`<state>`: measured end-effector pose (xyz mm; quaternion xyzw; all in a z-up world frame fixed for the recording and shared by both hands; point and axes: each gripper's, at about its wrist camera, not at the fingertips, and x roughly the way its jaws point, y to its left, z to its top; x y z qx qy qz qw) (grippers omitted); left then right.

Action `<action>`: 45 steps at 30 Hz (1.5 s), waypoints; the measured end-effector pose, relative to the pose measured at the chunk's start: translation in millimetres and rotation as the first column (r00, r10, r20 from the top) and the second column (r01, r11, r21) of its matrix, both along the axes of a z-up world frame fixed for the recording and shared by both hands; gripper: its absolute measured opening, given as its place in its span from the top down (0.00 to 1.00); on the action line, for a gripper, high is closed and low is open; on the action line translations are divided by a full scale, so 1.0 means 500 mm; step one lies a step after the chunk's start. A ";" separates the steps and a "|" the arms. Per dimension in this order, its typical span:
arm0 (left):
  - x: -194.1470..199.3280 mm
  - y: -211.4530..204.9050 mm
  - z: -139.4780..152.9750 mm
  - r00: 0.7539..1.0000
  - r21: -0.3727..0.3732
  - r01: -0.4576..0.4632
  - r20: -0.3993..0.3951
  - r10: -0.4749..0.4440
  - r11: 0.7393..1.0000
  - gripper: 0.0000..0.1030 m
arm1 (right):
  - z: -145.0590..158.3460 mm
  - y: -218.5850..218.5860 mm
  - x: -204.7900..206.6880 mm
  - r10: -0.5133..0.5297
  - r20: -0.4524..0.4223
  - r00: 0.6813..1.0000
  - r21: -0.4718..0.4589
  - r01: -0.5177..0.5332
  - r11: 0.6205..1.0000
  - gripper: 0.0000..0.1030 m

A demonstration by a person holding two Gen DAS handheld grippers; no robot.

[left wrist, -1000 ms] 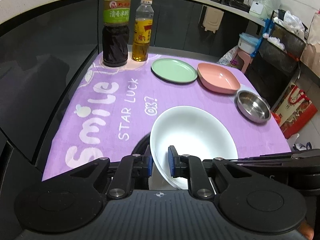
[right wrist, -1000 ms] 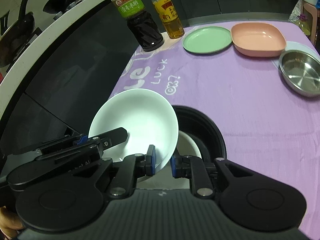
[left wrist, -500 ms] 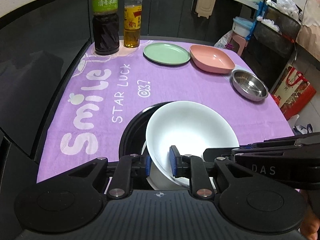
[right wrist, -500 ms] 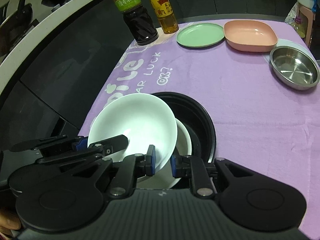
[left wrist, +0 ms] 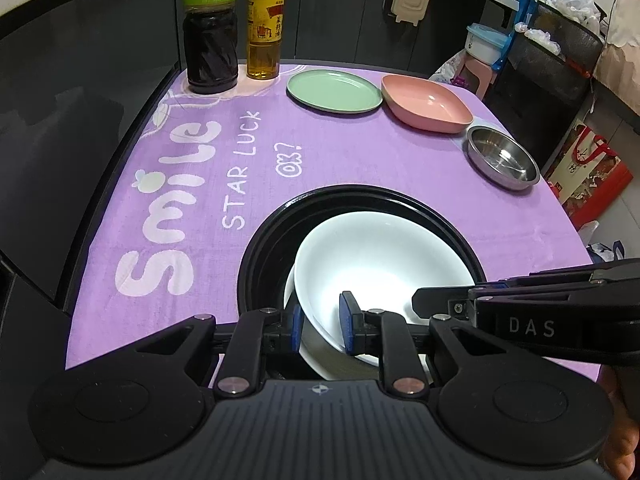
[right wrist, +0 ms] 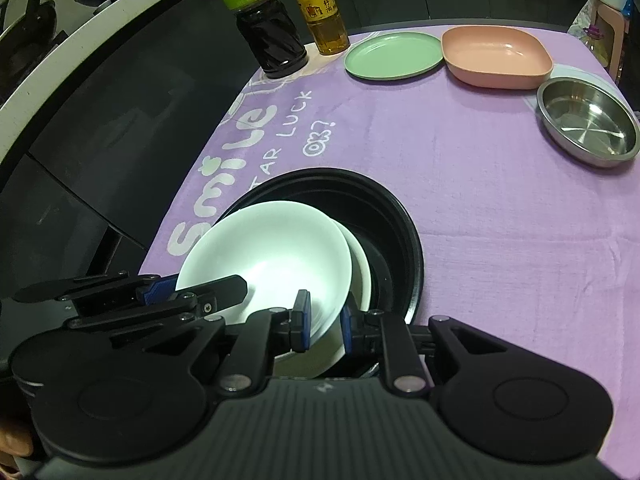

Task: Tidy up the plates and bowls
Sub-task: 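Lower the small white bowl into the large white bowl inside the black bowl, then open the right gripper and withdraw from the nested bowls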

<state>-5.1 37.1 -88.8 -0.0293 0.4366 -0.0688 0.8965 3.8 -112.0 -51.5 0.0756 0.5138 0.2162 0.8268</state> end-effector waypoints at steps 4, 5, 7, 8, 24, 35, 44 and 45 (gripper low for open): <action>-0.001 0.003 0.000 1.000 -0.005 -0.001 0.003 0.001 1.000 0.84 | 0.001 0.001 0.000 0.004 0.000 1.000 0.001 -0.004 1.000 0.83; -0.001 0.004 0.000 1.000 -0.004 -0.003 0.004 0.003 1.000 0.84 | 0.001 0.000 0.001 0.006 -0.001 1.000 0.002 -0.006 1.000 0.83; -0.003 0.005 0.001 1.000 0.000 -0.009 0.008 0.009 1.000 0.84 | 0.003 0.000 0.003 0.008 -0.003 1.000 0.001 -0.008 1.000 0.83; -0.003 0.006 0.002 1.000 0.002 -0.013 0.010 0.013 1.000 0.84 | 0.004 0.001 0.004 0.009 -0.001 1.000 -0.002 -0.009 1.000 0.83; 0.007 0.016 -0.023 0.999 0.020 -0.028 -0.034 0.029 0.999 0.84 | 0.016 -0.004 0.003 0.014 0.005 1.000 -0.003 -0.014 1.000 0.80; 0.009 0.017 -0.024 0.999 0.018 -0.031 -0.035 0.032 0.999 0.83 | 0.030 -0.026 0.005 -0.029 0.049 0.998 -0.009 0.030 1.000 0.68; 0.001 0.022 0.004 1.000 0.002 -0.023 0.016 0.023 1.000 0.83 | 0.030 -0.029 0.010 -0.028 0.044 0.999 -0.003 0.028 1.000 0.68; 0.001 0.023 0.011 0.999 0.001 -0.022 0.026 0.022 1.000 0.83 | 0.031 -0.031 0.011 -0.029 0.045 0.999 0.002 0.029 1.000 0.68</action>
